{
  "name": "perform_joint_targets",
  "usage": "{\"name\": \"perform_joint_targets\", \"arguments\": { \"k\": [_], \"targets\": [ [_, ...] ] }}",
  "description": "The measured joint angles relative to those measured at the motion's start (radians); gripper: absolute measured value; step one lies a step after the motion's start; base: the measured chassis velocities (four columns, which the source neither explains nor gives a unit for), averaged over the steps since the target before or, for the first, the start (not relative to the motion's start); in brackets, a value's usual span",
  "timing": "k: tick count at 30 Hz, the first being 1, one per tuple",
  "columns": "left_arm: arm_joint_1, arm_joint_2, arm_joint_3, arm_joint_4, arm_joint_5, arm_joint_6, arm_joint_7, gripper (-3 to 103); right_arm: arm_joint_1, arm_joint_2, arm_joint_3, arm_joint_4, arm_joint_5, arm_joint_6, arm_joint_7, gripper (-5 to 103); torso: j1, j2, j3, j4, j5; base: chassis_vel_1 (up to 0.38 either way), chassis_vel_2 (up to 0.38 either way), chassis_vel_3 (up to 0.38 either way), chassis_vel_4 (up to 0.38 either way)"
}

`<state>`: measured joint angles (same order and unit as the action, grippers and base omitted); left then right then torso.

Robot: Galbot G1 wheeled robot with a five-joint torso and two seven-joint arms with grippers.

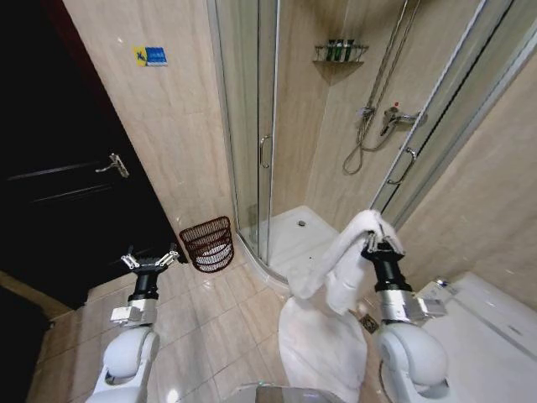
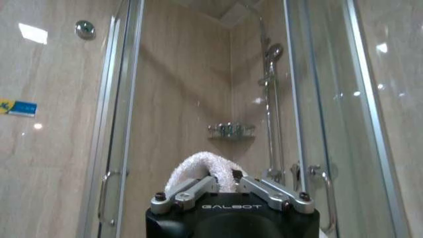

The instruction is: Discard the used towel into the hamper.

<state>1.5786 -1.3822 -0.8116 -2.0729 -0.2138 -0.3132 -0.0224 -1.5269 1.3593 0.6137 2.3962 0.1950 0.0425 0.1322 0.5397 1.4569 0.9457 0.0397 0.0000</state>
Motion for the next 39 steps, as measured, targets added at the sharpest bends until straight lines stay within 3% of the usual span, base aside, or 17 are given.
{"name": "perform_joint_targets", "arguments": {
  "k": [11,16,27,39],
  "targets": [
    [-0.001,0.009,0.008,-0.011,-0.006,0.004,0.003,100,-0.016,-0.037,0.023,0.084,0.036,-0.075,0.041,2,0.000,0.000,0.000,0.0000,0.0000,0.000,0.000,0.000,0.000],
    [-0.009,0.019,0.011,-0.012,-0.011,0.016,0.011,100,-0.016,-0.111,0.038,0.109,0.101,-0.170,0.078,2,0.000,0.000,0.000,-0.0001,0.0002,0.000,0.000,0.000,0.000],
    [-0.015,0.040,0.008,-0.017,-0.040,0.037,0.020,100,-0.017,-0.177,0.056,0.109,0.151,-0.217,0.136,2,0.000,0.000,0.000,-0.0001,0.0000,0.000,0.000,0.000,0.000],
    [-0.015,0.045,0.013,-0.002,-0.043,0.044,0.028,100,-0.028,-0.135,0.048,0.106,0.116,-0.216,0.136,2,0.000,0.000,0.000,-0.0001,0.0000,0.000,0.000,0.000,0.000]
  ]
}}
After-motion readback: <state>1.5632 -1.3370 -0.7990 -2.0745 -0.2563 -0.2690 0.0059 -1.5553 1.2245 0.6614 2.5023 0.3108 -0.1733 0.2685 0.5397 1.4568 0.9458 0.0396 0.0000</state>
